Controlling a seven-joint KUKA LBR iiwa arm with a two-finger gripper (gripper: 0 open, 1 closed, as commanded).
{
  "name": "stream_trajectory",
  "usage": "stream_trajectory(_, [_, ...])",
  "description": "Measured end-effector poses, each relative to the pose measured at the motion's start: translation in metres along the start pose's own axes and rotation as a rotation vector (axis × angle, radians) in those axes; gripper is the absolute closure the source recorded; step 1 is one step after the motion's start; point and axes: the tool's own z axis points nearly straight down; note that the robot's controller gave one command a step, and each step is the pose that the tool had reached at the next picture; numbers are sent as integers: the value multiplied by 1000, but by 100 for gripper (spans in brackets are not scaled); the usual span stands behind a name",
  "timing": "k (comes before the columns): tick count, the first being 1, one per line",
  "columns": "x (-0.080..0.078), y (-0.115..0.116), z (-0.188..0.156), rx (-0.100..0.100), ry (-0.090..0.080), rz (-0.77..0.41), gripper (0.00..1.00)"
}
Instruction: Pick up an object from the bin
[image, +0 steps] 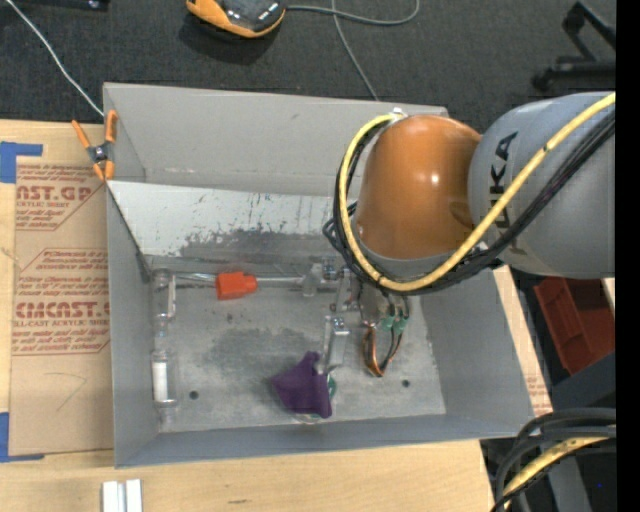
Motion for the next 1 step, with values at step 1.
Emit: stream_trajectory(1, [16, -38, 69, 1, 13, -52, 0])
